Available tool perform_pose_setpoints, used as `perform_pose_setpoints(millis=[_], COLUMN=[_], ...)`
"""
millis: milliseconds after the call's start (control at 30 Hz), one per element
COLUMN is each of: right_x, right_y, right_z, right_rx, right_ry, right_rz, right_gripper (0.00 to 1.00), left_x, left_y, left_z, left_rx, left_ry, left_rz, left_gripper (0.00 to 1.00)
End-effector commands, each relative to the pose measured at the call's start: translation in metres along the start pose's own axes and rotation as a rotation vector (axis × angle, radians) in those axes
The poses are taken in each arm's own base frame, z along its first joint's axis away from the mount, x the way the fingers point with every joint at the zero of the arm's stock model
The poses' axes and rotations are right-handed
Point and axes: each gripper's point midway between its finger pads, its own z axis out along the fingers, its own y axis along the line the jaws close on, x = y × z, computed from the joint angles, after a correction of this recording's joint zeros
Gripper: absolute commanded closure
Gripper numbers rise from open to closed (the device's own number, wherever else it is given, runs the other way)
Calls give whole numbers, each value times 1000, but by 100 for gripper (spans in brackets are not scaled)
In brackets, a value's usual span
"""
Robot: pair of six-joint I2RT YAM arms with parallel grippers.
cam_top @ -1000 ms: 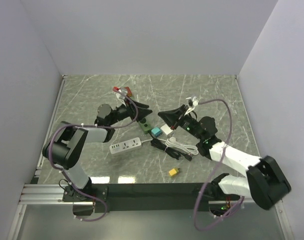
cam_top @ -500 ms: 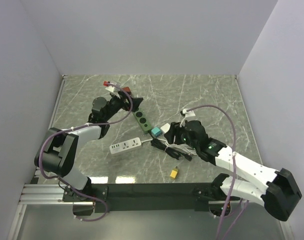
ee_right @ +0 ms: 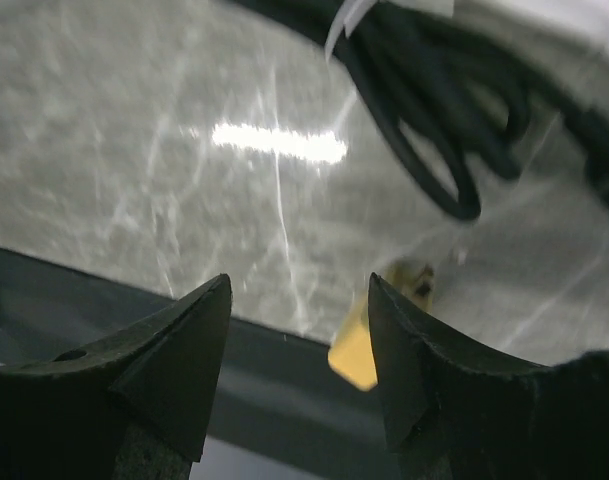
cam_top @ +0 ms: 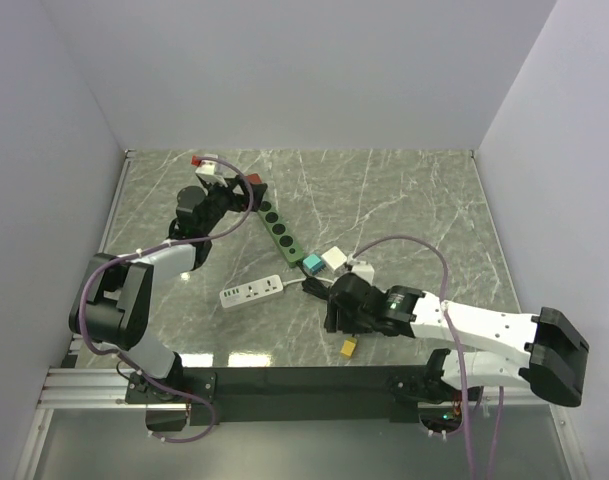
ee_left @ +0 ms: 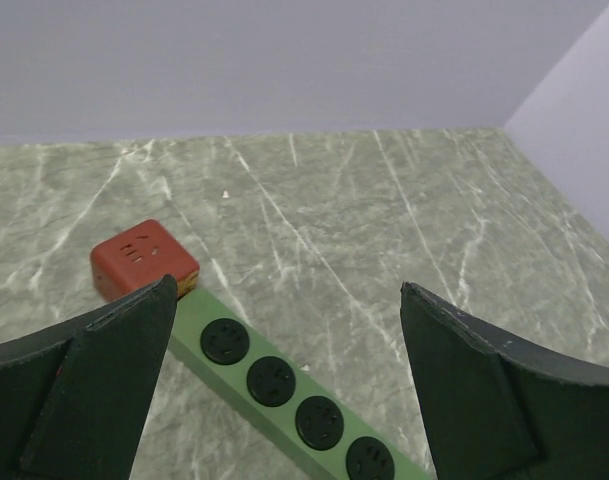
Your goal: Insert the plug
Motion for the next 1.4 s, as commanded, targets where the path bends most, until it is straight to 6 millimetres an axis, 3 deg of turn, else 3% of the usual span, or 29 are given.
perform_pose_setpoints(millis=[0, 233, 367, 833, 933, 1033, 1133, 1167, 1200, 1267, 1300, 1367], right_x=[19, 14, 30, 59, 61, 69, 68, 64, 55, 37, 14, -13], right_y=[-4, -15, -21, -27, -26, -26, -22, -21, -16, -11, -5, 0], right_z=[-8, -33, -25, 3, 8, 15, 19, 19, 17, 13, 10, 5], right_rx=[62, 153, 182, 259, 259, 250, 221, 220, 216, 210, 207, 189], right_ry=[44, -39, -6, 79, 83, 108, 103, 88, 62, 9, -61, -133], right_rz=[113, 179, 214, 226, 219, 218, 209, 205, 199, 168, 173, 143], right_gripper=[36, 36, 36, 37, 41, 50, 74, 90, 99, 100, 100, 100], left_x=[-18, -18, -20, -17, -16, -15, -13, -14, -14, -17, -17, -20], left_y=[16, 17, 18, 19, 20, 20, 18, 17, 16, 12, 11, 7], left_z=[3, 0, -1, -3, -4, -4, -4, -4, -4, -6, -7, -9], left_rx=[-74, -78, -88, -89, -96, -99, -81, -77, -73, -52, -47, -27], left_ry=[-45, -46, -51, -42, -41, -39, -33, -35, -35, -48, -49, -60], left_rz=[20, 20, 19, 17, 19, 21, 20, 22, 25, 39, 43, 55], left_gripper=[1, 0, 1, 1, 1, 1, 1, 1, 1, 1, 1, 0])
